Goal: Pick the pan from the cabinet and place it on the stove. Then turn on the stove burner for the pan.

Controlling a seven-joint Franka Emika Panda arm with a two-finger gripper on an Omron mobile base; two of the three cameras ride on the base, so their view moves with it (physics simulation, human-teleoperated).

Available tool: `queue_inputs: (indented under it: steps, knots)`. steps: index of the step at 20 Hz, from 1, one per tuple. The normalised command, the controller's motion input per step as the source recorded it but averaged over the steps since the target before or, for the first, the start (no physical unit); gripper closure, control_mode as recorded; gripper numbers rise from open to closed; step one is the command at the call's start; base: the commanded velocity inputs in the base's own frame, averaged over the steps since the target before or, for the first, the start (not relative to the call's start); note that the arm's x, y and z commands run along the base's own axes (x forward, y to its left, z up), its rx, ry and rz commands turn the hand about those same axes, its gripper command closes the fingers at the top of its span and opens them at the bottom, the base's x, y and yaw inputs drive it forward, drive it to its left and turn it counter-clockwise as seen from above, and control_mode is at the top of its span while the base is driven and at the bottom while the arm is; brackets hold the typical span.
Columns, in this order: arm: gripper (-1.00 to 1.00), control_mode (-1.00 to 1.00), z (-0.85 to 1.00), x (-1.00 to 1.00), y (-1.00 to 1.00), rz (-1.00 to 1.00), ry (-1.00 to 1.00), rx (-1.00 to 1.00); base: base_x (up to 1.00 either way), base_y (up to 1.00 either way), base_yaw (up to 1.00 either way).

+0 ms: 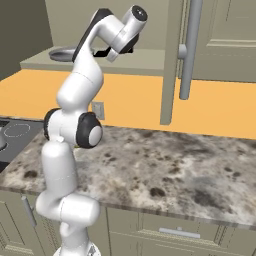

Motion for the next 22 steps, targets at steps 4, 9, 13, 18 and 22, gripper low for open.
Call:
queue_inputs:
  steps: [4, 9, 13, 18, 22]
  knots:
    - [1.00, -1.00, -0.38, 0.16, 0.00, 0.05, 0.03, -0.02, 0.00, 0.00, 0.00]
    - [1.00, -1.00, -0.29, 0.02, 0.00, 0.02, 0.00, 0.00, 0.00, 0.00, 0.00]
    - [1.00, -1.00, -0.12, -0.03, 0.00, 0.00, -0.03, 0.00, 0.00, 0.00, 0.00]
    - [1.00, -1.00, -0.02, -0.17, 0.00, 0.00, -0.09, 0.00, 0.00, 0.00, 0.00]
    - [1.00, -1.00, -0.04, -0.23, 0.03, 0.00, -0.11, 0.00, 0.00, 0.00, 0.00]
